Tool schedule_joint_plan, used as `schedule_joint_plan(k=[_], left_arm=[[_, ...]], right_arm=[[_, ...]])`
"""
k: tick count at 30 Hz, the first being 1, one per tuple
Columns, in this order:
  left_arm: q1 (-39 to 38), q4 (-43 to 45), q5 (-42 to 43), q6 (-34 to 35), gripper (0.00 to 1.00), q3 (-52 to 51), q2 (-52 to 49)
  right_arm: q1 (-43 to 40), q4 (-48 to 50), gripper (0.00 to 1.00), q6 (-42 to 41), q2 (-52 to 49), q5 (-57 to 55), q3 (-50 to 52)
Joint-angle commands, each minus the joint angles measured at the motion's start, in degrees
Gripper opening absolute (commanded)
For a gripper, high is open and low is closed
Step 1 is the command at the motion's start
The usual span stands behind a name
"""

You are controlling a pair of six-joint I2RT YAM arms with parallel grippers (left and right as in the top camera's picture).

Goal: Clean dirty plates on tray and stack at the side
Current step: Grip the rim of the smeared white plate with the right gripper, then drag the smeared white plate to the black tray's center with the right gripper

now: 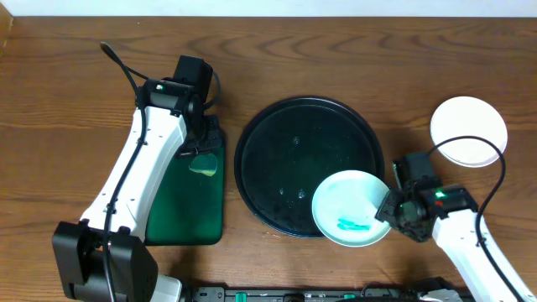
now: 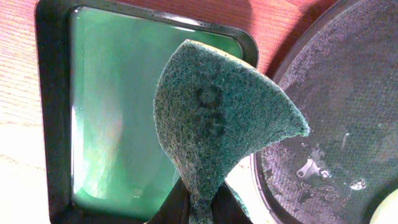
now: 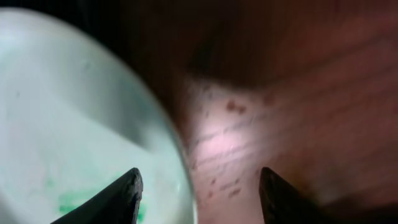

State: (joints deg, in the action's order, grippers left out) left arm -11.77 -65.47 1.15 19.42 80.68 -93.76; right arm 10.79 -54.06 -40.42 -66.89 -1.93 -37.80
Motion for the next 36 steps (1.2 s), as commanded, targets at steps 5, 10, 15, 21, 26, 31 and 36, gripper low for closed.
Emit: schedule_joint_plan(k=[5, 10, 15, 21, 26, 31, 36], left_arm=[[0.24, 0.48, -0.22, -0.57, 0.07, -0.22, -0.22], [0.24, 0.44, -0.22, -0.55, 0.07, -0.22, -0.24], [0.24, 0.37, -0.22, -0.55, 0.07, -0.22, -0.24], [0.24, 0.22, -0.07, -0.55, 0.07, -0.22, -0.24], [0.24, 0.22, -0.02, -0.55, 0.07, -0.22, -0.22], [0.24, 0.26, -0.04, -0.55, 0.07, -0.22, -0.24], [0.24, 0.24, -0.02, -0.55, 0.07, -0.22, -0.22]], right_arm=[[-3.89, 7.02, 0.42, 11.85, -2.75, 3.08, 0.00], [-3.87, 10.75, 0.24, 13.97, -6.56, 7.45, 0.02], [-3.82, 12.59, 0.01, 13.94, -9.75, 8.39, 0.02], [-3.82, 14.03, 0.01, 15.67, -9.73, 8.61, -0.02], [-3.76, 18.78, 0.01, 22.71, -8.96, 14.05, -1.01], [-2.89, 27.04, 0.01, 23.56, -9.33, 14.08, -2.19], [-2.38, 31.63, 0.01, 22.05, -15.56, 14.27, -2.19]])
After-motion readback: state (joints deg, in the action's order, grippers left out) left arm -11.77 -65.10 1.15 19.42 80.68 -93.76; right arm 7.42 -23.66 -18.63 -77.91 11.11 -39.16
